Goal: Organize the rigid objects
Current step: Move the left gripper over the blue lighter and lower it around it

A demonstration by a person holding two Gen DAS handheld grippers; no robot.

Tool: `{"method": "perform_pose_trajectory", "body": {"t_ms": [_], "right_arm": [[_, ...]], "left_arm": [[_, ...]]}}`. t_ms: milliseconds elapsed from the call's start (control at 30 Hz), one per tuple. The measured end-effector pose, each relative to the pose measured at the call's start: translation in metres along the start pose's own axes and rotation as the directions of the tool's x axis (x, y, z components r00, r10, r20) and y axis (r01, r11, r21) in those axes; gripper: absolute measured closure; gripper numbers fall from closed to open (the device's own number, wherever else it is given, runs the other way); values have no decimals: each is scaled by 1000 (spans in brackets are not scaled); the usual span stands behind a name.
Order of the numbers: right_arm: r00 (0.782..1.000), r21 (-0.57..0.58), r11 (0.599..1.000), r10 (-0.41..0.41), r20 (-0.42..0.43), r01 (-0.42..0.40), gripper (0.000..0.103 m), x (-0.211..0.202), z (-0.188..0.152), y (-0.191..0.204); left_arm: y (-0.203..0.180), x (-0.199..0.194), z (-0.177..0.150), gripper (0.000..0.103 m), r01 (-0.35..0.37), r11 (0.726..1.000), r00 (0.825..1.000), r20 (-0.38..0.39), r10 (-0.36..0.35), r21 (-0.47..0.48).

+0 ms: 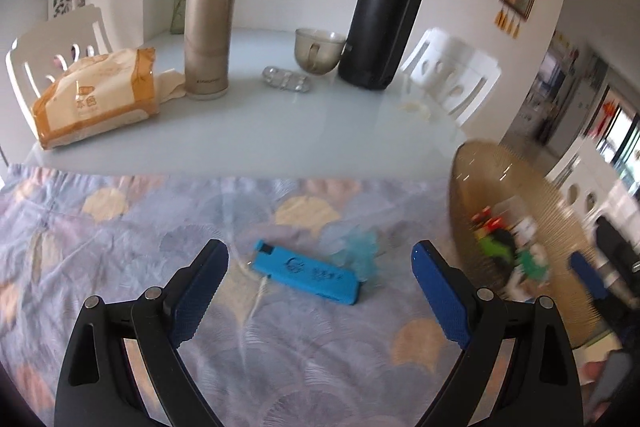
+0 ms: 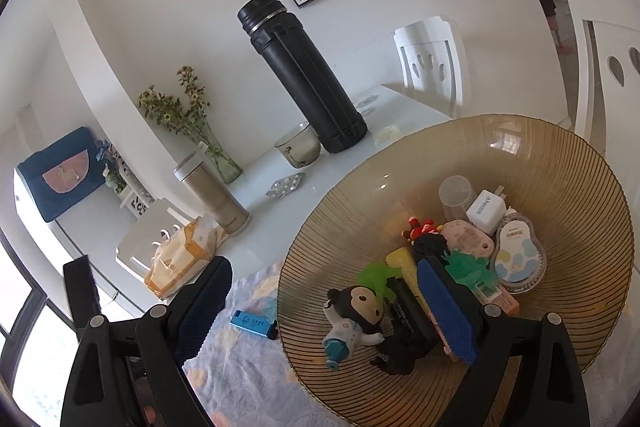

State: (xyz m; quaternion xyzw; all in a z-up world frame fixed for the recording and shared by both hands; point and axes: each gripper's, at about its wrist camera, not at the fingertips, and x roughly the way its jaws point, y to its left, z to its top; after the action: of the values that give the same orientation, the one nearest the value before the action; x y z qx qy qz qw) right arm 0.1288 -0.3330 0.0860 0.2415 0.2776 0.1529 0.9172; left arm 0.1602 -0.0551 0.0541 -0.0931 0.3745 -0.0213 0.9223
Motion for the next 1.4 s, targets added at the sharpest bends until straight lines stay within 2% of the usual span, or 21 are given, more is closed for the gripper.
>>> {"method": "perform_pose_trajectory", "body": {"t_ms": [133,267,300,400,467,567,733,833,967,1067,1133,1200,1233,1267,1300,1367,1400], "right_arm": [[1000,-13,1000,0,-8,0,10,2,-2,3],[1000,-12,1000,9,-18,-9,10,3,-2,3],[1000,-10,1000,13,-19,-13,10,2,-2,3],[1000,-1,1000,28,-12,-28,10,-1,-2,3],[999,-1,999,33,-11,-33,10,-2,-2,4],[999,-3,999,34,-16,-34,10,-1,-2,5],[999,-4,999,35,-21,-35,10,0,-3,6],[998,4,998,61,-16,-60,10,-1,-4,8],[996,1,996,92,-19,-92,9,-1,-5,13],[995,-17,996,89,-33,-90,9,2,-8,18],[994,-31,995,96,-50,-98,9,6,-11,22],[991,-40,993,112,-71,-115,9,9,-14,27],[988,-45,991,126,-84,-130,9,12,-16,32],[986,-51,988,138,-94,-143,9,14,-18,36],[983,-60,986,150,-105,-156,9,16,-20,40],[976,-79,979,175,-128,-186,9,19,-25,51],[973,-91,976,187,-138,-200,9,20,-27,57]], "left_arm": [[-12,19,-8,10,-44,995,997,-61,50,88],[-21,42,-22,10,-55,987,987,-141,77,151],[-21,49,-26,7,-77,984,981,-164,104,160],[-16,50,-22,4,-132,980,976,-151,155,152],[-6,51,-21,4,-126,986,976,-163,142,108],[12,47,-18,3,-165,984,973,-154,172,63],[34,44,-19,3,-206,978,967,-150,207,21],[42,41,-19,3,-199,980,969,-146,198,11],[38,44,-19,3,-192,981,969,-150,195,33],[35,47,-14,3,-217,974,965,-140,224,62],[32,43,-8,3,-230,967,967,-87,239,105],[28,41,-4,2,-265,948,961,-34,275,175],[27,45,-2,0,-253,944,963,-39,267,212],[29,48,-1,0,-210,952,972,-58,228,221],[33,56,0,0,-180,958,973,-104,207,222],[51,65,3,0,-109,984,977,-168,132,140],[57,64,4,1,-110,987,978,-162,128,115]]}}
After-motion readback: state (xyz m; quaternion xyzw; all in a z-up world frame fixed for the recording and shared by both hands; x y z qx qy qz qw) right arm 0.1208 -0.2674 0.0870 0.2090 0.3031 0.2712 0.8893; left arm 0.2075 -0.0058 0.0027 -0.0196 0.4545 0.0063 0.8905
